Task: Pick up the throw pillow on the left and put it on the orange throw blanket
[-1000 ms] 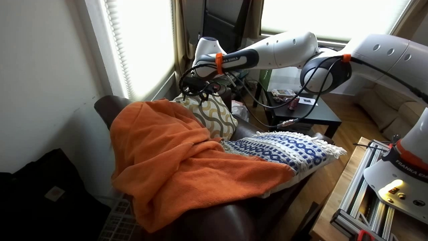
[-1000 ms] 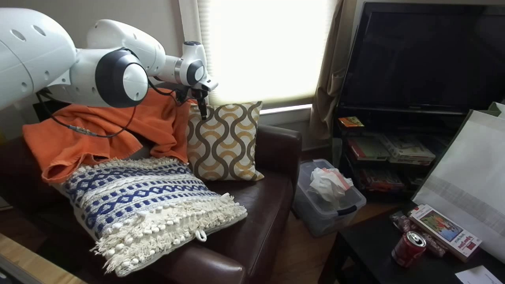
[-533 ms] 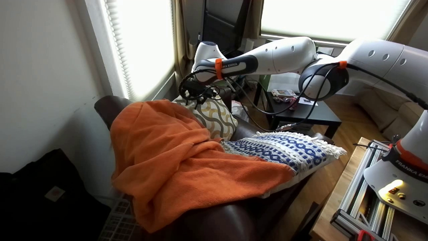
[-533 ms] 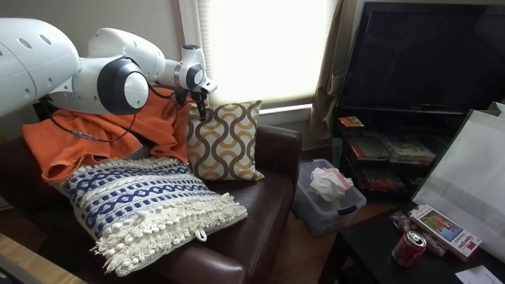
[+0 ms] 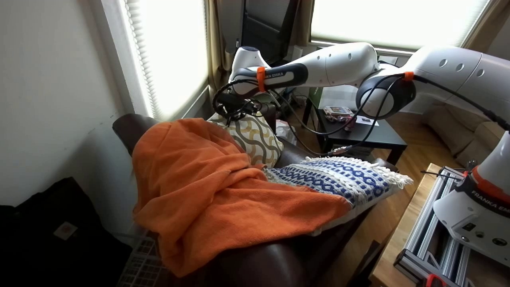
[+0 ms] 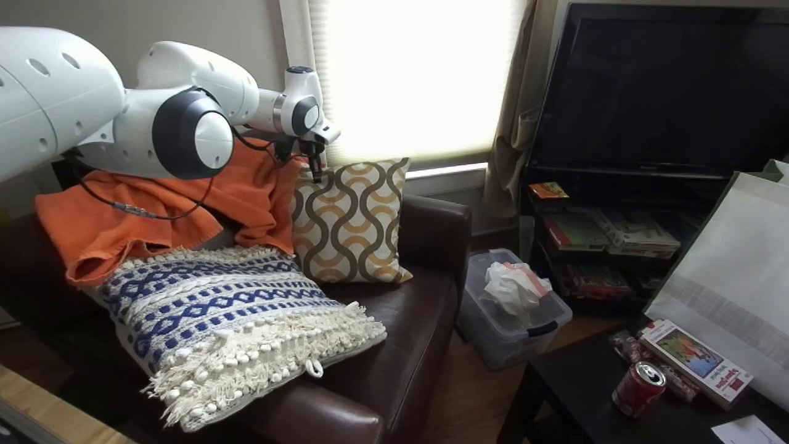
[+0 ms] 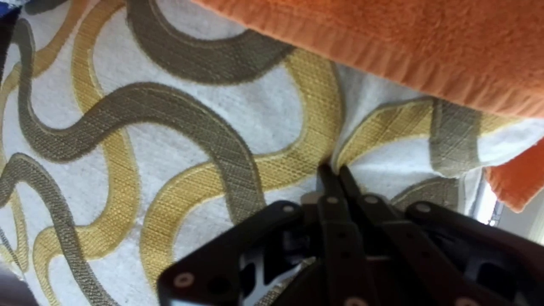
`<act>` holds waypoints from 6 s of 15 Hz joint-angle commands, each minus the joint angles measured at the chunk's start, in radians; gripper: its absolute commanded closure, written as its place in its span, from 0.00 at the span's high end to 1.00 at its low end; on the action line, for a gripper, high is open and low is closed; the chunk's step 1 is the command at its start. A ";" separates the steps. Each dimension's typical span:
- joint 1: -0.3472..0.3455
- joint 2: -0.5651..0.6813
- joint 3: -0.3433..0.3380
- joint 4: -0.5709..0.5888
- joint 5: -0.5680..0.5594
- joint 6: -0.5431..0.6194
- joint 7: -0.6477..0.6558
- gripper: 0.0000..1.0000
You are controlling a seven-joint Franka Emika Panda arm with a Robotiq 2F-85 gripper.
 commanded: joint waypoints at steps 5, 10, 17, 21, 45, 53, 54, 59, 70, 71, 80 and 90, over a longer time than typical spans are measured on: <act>-0.035 -0.021 -0.051 0.154 -0.028 -0.137 0.070 0.01; -0.047 -0.136 -0.131 0.092 -0.092 -0.105 0.196 0.01; -0.045 -0.218 -0.249 0.094 -0.222 -0.096 0.347 0.01; -0.036 -0.271 -0.288 0.097 -0.277 -0.107 0.388 0.01; 0.117 -0.488 -0.080 0.088 -0.246 -0.630 -0.674 0.01; 0.154 -0.494 -0.051 0.072 -0.242 -0.761 -0.983 0.01; 0.152 -0.496 -0.036 0.068 -0.227 -0.779 -1.000 0.01; 0.151 -0.458 -0.038 0.069 -0.235 -0.744 -0.980 0.03; 0.164 -0.294 0.083 0.105 -0.154 -0.800 -1.194 0.01; 0.164 -0.286 0.097 0.103 -0.143 -0.794 -1.227 0.01; 0.135 -0.402 0.142 0.056 -0.058 -0.896 -1.268 0.62; 0.136 -0.542 0.068 0.066 -0.089 -0.977 -0.941 1.00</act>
